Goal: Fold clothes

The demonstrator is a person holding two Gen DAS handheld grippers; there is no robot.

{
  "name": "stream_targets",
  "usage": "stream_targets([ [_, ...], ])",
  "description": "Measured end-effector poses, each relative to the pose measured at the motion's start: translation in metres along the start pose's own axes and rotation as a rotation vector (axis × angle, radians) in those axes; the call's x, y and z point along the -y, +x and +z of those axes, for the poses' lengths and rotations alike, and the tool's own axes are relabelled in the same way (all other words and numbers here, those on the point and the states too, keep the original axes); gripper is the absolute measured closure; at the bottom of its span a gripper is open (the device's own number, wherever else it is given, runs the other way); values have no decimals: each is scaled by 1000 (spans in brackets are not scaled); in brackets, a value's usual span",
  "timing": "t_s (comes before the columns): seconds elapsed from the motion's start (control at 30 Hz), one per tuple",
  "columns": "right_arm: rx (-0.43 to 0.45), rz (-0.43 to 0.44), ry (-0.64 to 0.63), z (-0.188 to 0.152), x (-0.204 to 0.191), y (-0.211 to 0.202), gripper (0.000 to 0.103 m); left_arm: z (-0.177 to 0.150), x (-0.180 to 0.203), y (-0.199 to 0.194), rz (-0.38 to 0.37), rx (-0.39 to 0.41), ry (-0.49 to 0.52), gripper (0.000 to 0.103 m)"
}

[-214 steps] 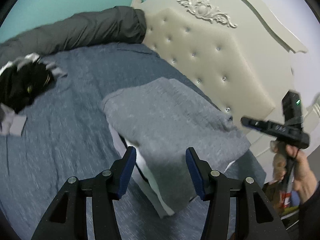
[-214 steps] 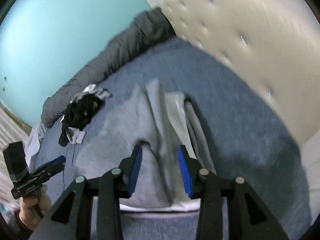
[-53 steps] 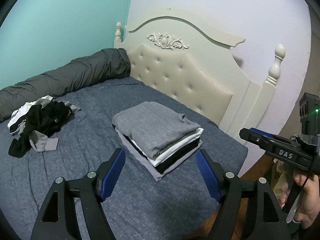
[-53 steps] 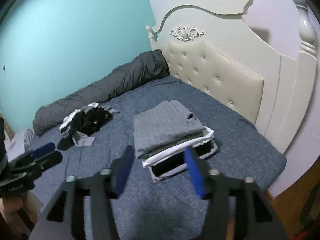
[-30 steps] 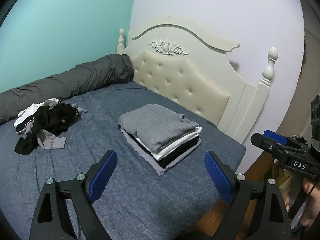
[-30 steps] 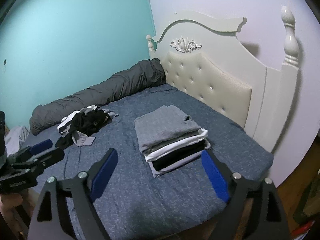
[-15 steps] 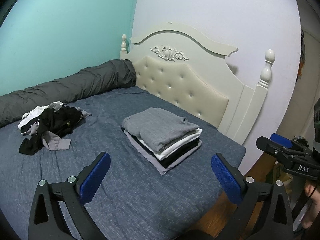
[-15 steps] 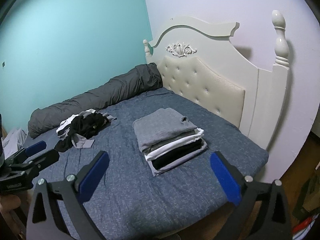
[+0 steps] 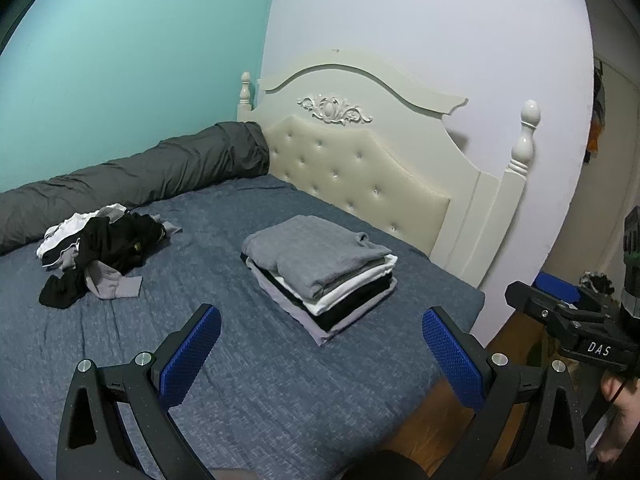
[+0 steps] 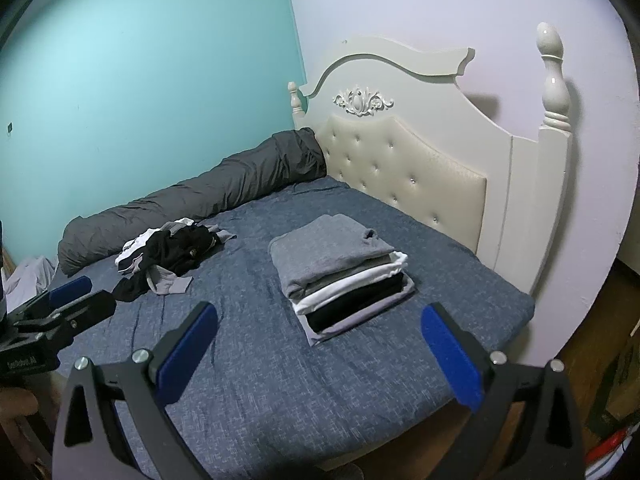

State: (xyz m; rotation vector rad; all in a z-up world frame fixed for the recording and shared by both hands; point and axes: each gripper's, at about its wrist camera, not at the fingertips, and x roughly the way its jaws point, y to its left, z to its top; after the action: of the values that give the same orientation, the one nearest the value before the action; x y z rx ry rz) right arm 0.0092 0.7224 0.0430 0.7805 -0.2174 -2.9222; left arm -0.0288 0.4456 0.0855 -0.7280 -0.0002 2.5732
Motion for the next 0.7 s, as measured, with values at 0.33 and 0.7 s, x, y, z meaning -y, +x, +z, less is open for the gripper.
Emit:
stream_targets([
  [0.33, 13, 4, -19, -6, -9, -13, 1, -7, 1, -6, 11, 6, 0, 0],
  [0.7, 20, -4, -35, -15, -17, -16, 1, -14, -2, -7, 18, 1, -4, 0],
])
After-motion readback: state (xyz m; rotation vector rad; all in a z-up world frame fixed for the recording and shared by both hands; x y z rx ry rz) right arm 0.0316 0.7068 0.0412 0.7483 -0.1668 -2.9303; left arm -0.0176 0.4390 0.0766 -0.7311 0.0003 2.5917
